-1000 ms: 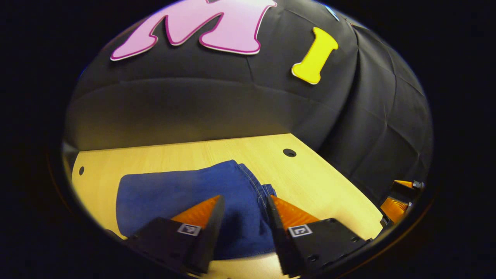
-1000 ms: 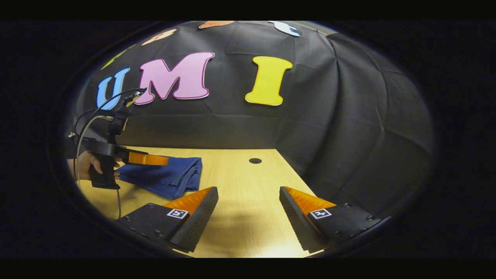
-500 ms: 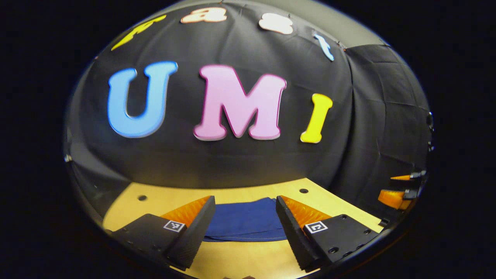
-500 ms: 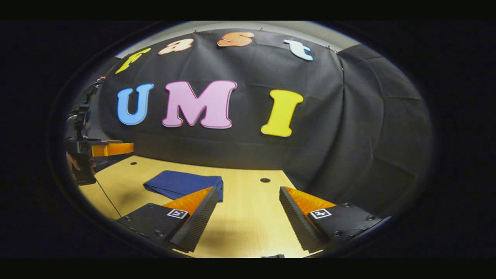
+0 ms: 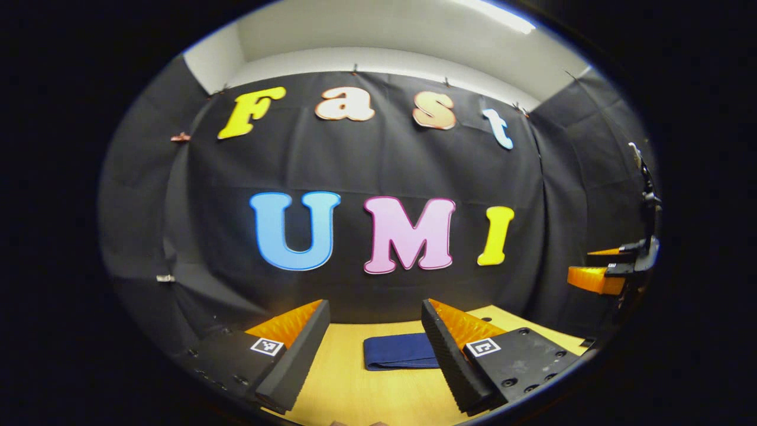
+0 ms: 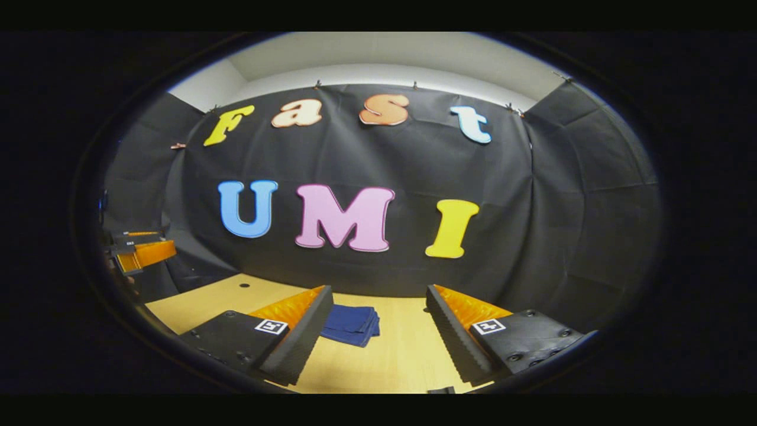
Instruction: Grasp the waist and the cuffs of the jeans and fold them to make the two legs overlap; first hold the waist and fold one-third of the jeans toward the cuffs, then hold the cuffs and fold the remaining one-third in the same direction to finish folding.
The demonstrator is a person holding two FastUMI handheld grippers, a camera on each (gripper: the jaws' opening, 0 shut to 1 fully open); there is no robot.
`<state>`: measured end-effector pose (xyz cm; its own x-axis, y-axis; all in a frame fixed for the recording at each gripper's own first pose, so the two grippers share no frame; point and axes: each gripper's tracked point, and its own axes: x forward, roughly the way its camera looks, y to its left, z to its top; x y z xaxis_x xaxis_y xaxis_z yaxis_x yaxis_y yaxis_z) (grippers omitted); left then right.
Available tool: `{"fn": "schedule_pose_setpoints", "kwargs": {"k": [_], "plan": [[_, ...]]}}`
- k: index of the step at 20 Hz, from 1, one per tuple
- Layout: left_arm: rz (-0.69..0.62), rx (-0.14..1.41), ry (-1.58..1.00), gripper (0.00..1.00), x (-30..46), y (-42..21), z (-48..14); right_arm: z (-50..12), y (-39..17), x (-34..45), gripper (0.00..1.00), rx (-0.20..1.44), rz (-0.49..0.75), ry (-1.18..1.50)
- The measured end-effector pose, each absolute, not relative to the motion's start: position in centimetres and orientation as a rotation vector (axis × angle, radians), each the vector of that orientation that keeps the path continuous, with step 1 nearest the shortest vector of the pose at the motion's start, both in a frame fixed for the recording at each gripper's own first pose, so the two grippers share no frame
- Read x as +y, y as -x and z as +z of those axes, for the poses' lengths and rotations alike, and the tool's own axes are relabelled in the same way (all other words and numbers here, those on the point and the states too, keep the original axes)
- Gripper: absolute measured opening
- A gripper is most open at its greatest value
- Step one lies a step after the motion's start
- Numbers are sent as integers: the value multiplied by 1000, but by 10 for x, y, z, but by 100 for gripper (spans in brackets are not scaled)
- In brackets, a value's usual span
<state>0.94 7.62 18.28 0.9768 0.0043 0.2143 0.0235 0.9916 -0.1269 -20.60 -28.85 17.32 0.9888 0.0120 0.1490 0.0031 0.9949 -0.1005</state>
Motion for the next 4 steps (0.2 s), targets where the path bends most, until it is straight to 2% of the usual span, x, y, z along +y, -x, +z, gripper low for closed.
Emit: {"fn": "schedule_pose_setpoints", "kwargs": {"k": [3, 4], "plan": [[13, -209, 187, 92, 88, 19, 174, 169, 230, -273, 95, -157, 19, 72], [24, -198, 193, 96, 94, 25, 169, 163, 236, -266, 97, -150, 26, 55]]}}
